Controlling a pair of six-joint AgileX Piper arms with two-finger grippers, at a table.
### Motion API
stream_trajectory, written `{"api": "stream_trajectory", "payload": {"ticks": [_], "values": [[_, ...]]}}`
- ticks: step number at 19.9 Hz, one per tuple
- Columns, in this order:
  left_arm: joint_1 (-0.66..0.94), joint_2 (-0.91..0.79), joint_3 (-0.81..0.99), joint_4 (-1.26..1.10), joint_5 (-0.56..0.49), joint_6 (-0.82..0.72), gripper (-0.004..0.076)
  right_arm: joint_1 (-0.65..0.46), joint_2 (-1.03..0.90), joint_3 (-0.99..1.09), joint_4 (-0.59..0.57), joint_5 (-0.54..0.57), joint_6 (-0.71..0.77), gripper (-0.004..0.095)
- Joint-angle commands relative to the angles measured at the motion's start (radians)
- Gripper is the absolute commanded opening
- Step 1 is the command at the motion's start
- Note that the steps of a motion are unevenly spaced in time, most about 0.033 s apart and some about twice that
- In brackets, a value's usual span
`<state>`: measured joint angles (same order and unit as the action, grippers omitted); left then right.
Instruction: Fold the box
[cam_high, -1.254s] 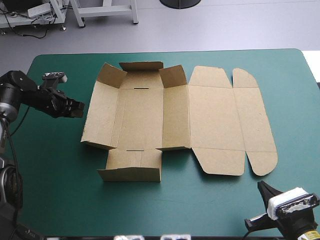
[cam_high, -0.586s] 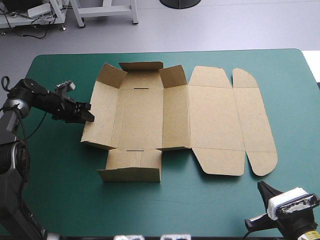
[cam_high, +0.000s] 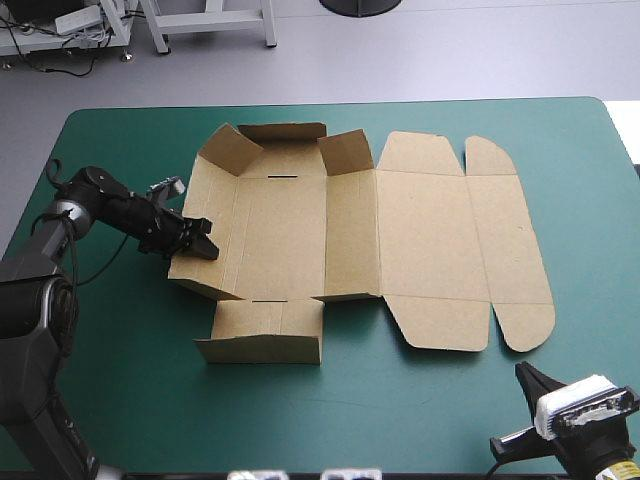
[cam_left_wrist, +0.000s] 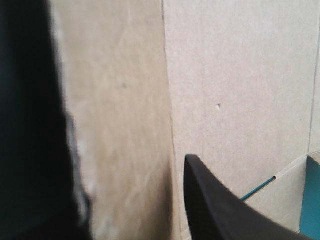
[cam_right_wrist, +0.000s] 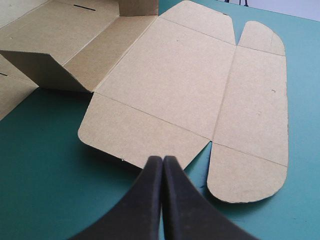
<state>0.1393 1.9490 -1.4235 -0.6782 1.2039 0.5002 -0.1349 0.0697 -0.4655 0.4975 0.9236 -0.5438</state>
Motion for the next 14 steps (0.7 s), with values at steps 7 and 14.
{"api": "stream_trajectory", "payload": {"ticks": [7, 14], "values": [[-0.034, -0.075, -0.139, -0.079, 0.085, 0.058, -0.0002, 0.003, 0.020, -0.023, 0.021, -0.059, -0.006, -0.0025], [-0.154, -0.315, -0.447, 0.098, 0.079, 0.165, -0.0003, 0.003, 0.020, -0.025, 0.030, -0.101, 0.022, -0.0025]]}}
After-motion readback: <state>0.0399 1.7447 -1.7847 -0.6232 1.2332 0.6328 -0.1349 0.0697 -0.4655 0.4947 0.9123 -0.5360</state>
